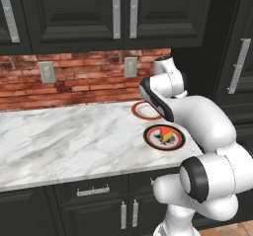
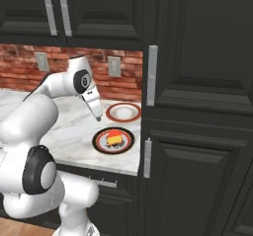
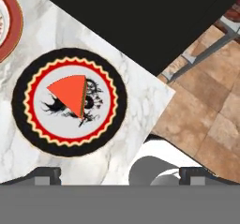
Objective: Pick the cheese from the counter and place it in the microwave.
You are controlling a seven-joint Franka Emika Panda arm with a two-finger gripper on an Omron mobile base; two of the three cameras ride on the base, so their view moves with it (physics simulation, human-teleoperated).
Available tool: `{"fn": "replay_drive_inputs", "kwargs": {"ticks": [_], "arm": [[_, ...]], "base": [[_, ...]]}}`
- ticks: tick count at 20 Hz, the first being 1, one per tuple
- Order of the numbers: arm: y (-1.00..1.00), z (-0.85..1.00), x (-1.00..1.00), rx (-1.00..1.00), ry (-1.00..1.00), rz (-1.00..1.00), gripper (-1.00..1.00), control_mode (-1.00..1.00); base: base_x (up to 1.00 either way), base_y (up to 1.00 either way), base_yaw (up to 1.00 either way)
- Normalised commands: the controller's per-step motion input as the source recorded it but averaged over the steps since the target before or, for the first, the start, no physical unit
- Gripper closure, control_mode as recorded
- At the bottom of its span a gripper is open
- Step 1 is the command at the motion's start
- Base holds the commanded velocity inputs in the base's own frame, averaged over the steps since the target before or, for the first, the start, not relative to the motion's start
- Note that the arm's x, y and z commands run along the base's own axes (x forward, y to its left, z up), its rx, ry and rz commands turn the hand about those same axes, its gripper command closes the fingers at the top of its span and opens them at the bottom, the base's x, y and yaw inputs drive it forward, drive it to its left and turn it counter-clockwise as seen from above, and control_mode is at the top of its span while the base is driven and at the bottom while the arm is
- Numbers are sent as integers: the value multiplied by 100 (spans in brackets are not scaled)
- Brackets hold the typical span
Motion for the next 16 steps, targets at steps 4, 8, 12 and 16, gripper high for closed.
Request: {"fn": "replay_drive_inputs", "kwargs": {"ticks": [4,8,12,16], "arm": [[-25,-30,-8,4,0,-15,-100,-100],[-14,-32,0,1,0,-2,-100,-100],[0,-32,16,0,0,0,-100,-100],[0,-22,11,0,0,3,-100,-100]], "base": [[0,0,0],[0,0,0],[0,0,0],[0,0,0]]}}
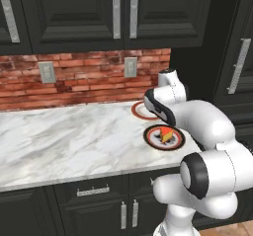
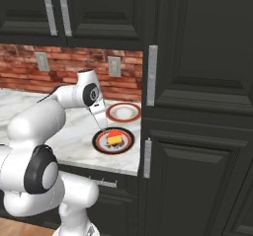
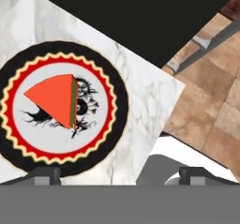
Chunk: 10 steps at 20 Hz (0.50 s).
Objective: Pick the cheese from the counter and place it in the microwave.
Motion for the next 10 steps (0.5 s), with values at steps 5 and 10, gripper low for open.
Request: {"fn": "replay_drive_inputs", "kwargs": {"ticks": [5,10], "arm": [[0,-25,7,0,0,6,-100,-100],[0,-27,18,0,0,6,-100,-100]], "base": [[0,0,0],[0,0,0]]}}
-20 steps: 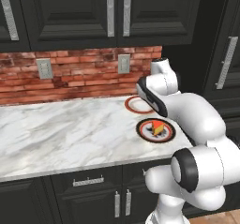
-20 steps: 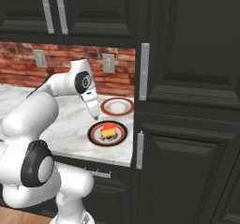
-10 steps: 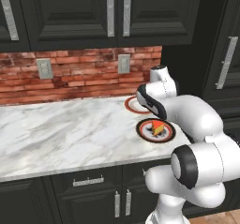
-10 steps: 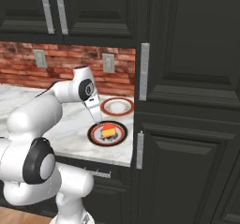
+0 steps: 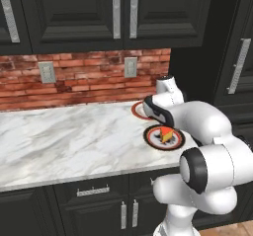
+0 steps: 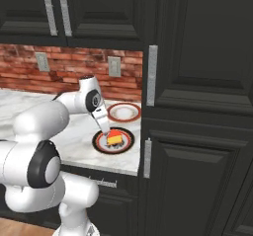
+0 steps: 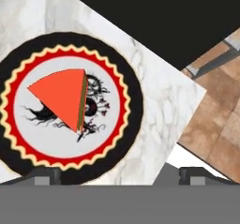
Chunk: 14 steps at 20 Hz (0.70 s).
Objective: Pick the cheese from the counter and place it in the microwave.
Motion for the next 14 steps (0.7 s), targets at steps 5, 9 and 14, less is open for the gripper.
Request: {"fn": "replay_drive_inputs", "kwargs": {"ticks": [5,9,14], "arm": [[0,-27,18,0,0,7,-100,-100],[-1,-28,27,0,0,6,-100,-100],[-1,-26,45,0,0,5,-100,-100]], "base": [[0,0,0],[0,0,0],[0,0,0]]}}
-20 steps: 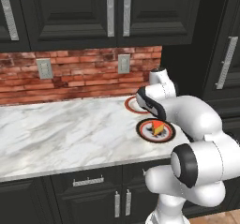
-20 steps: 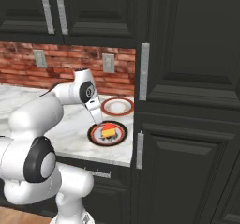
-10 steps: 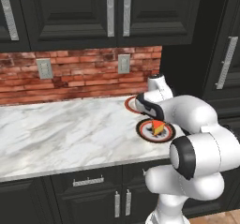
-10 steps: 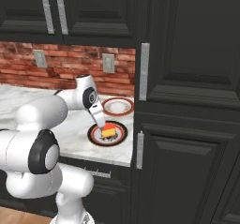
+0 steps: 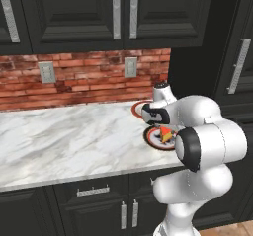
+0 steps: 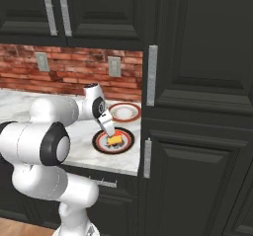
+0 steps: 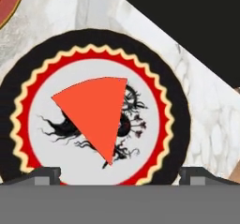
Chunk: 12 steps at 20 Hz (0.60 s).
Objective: Pick the cheese from the counter and place it in the microwave.
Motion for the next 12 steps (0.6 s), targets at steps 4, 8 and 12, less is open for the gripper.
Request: {"fn": "replay_drive_inputs", "kwargs": {"ticks": [4,8,12], "arm": [[-2,-26,46,0,0,4,-100,-100],[-6,-31,32,0,0,1,-100,-100],[-14,-33,16,0,1,0,-100,-100]], "base": [[0,0,0],[0,0,0],[0,0,0]]}}
